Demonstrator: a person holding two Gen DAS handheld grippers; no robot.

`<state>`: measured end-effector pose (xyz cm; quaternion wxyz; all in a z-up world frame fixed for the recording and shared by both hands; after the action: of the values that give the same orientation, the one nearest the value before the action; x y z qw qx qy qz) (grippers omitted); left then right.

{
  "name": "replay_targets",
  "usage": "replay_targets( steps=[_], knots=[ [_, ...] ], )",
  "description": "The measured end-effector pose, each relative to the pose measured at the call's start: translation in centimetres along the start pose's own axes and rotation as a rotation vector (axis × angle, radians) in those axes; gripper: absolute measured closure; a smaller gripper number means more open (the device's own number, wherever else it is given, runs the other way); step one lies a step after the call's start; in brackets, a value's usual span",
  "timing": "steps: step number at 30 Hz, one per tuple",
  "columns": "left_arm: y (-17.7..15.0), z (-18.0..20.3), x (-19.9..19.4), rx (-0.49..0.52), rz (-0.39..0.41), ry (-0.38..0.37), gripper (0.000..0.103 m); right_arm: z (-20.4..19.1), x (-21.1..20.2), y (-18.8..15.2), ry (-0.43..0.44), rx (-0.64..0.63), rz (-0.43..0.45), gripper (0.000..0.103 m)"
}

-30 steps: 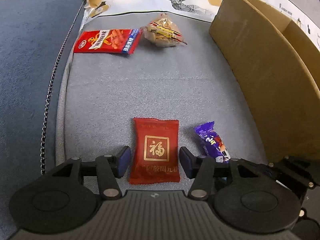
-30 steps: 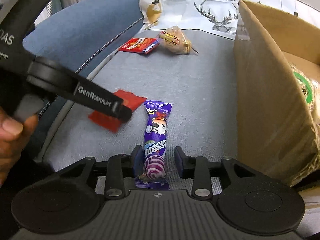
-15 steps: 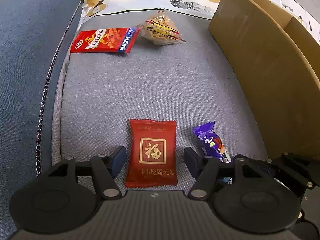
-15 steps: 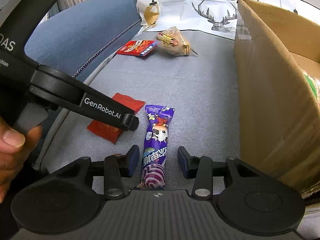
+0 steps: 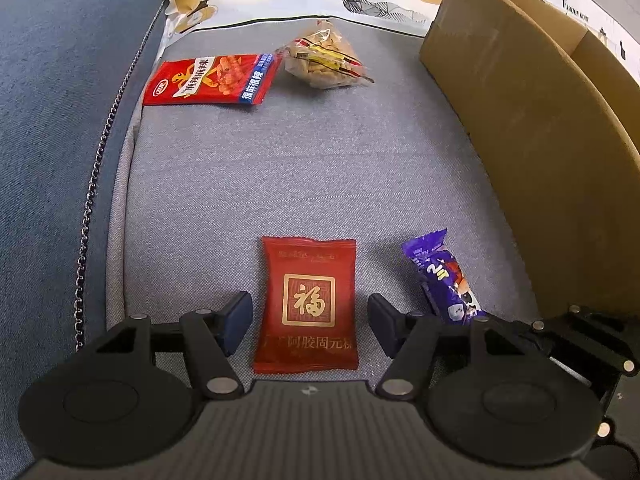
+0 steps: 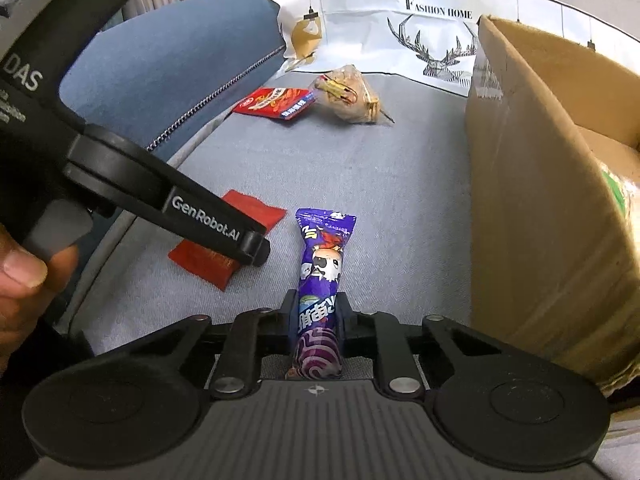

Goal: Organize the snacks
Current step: 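Lift both held snacks and carry them over the cardboard box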

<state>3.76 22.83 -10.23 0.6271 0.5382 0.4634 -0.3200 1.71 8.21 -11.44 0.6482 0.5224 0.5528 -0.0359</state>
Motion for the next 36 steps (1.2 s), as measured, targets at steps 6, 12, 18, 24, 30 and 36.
replay_targets(
  steps=[6, 12, 18, 24, 30, 36],
  knots=[
    [0.06, -0.26, 0.07, -0.014, 0.009, 0.016, 0.049, 0.06, 0.09, 0.05, 0.0, -0.002, -0.001, 0.084],
    [0.07, -0.29, -0.01, -0.019, 0.011, 0.016, 0.05, 0.0, 0.03, 0.05, -0.002, -0.005, -0.003, 0.084],
    [-0.02, -0.06, 0.05, -0.006, 0.008, 0.014, 0.047, -0.02, 0.11, 0.03, 0.0, -0.003, -0.015, 0.084],
    [-0.07, 0.23, 0.24, 0.019, 0.004, 0.019, 0.04, 0.07, 0.49, 0.16, 0.005, 0.002, -0.03, 0.082],
    [-0.15, 0.31, 0.35, 0.03, 0.002, 0.021, 0.038, 0.01, 0.51, 0.16, 0.004, -0.001, -0.03, 0.082],
    [-0.17, 0.32, 0.35, 0.029, 0.003, 0.024, 0.039, -0.04, 0.47, 0.11, 0.003, -0.008, -0.031, 0.082]
  ],
)
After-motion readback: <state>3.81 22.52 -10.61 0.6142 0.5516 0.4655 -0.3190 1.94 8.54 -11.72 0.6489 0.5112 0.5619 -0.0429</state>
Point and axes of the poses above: each gripper's, at about its wrist camera, not at the fingertips, and x roughly the way its jaws point, z to its right, y to its top, the point moved 3 cm from there along x, roughly the way its jaws point, and after that the axes turned 2 degrees about -z, right-handed, at the moved point
